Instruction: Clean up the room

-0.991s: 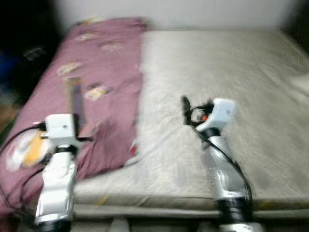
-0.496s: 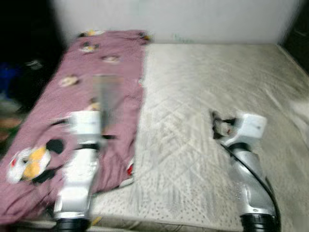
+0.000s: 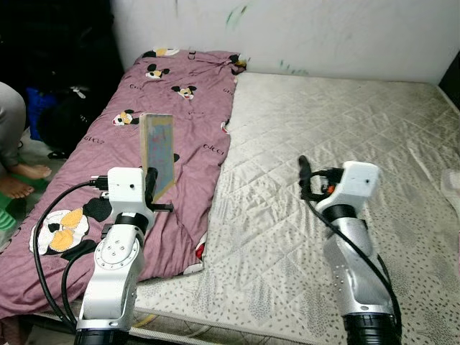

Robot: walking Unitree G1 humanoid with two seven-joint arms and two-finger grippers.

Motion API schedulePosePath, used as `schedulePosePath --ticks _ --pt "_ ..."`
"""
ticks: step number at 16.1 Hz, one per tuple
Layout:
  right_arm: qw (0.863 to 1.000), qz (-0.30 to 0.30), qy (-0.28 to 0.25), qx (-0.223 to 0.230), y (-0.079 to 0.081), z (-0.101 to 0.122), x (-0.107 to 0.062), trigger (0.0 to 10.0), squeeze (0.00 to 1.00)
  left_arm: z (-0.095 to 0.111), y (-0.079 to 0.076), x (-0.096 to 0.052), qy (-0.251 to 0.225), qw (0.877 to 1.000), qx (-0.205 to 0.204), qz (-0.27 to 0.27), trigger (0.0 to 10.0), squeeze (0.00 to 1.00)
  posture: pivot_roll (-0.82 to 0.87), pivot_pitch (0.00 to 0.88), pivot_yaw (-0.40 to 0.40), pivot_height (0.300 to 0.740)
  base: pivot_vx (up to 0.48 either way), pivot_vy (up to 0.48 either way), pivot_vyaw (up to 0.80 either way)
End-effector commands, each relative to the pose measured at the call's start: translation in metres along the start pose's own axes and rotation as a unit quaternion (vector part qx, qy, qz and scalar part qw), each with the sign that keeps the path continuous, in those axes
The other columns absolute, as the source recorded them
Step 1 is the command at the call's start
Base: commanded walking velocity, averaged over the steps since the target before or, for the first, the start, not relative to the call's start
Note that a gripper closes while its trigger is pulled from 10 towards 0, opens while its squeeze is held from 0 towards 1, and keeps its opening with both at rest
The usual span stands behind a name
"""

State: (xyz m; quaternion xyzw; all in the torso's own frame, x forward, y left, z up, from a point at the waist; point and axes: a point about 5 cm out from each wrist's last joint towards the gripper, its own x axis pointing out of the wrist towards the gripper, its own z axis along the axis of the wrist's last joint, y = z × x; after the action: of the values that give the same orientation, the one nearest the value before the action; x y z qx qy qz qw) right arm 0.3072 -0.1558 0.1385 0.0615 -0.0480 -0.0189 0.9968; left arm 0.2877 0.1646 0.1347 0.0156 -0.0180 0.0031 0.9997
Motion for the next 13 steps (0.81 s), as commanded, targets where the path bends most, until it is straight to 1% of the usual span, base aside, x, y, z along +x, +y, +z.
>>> schedulePosePath --ticks 1,3,4,7,9,10,13 --pt "1.0 -0.005 0.002 -0.001 0.0 0.002 0.001 10.0 0.0 0.012 0.0 0.002 -0.026 1.0 0.0 -0.001 10.0 0.0 -0.06 0.0 0.041 0.74 0.0 0.0 0.0" --pt "1.0 -0.015 0.004 0.003 -0.001 0.001 0.001 10.0 0.0 0.011 -0.001 0.002 -0.024 1.0 -0.002 -0.002 10.0 0.0 -0.06 0.0 0.042 0.74 0.0 0.0 0.0" --pt "1.0 -0.019 0.012 0.0 -0.003 -0.001 0.001 10.0 0.0 0.012 -0.003 0.002 -0.024 1.0 0.0 -0.005 10.0 0.0 -0.06 0.0 0.042 0.74 0.0 0.0 -0.8" --pt "1.0 -0.019 0.006 0.001 -0.002 0.001 0.001 10.0 0.0 0.013 -0.007 0.003 -0.028 0.999 -0.002 -0.023 10.0 0.0 -0.06 0.002 0.043 0.74 0.0 0.0 -0.7" --pt "1.0 -0.018 0.004 -0.003 -0.001 0.002 0.001 10.0 0.0 0.013 -0.009 0.002 -0.027 0.999 -0.002 -0.03 10.0 0.0 -0.07 0.003 0.041 0.74 0.0 0.0 0.0" --pt "1.0 -0.017 0.003 -0.005 -0.001 0.002 0.001 10.0 0.0 0.012 -0.01 0.001 -0.024 0.999 -0.011 -0.037 10.0 0.0 -0.07 0.003 0.041 0.74 0.0 -0.345 0.0" --pt "1.0 -0.015 0.004 -0.007 0.0 0.001 0.001 10.0 0.0 0.012 -0.01 0.001 -0.025 0.999 -0.014 -0.038 10.0 0.0 -0.07 0.005 0.04 0.74 0.0 -0.349 0.0"
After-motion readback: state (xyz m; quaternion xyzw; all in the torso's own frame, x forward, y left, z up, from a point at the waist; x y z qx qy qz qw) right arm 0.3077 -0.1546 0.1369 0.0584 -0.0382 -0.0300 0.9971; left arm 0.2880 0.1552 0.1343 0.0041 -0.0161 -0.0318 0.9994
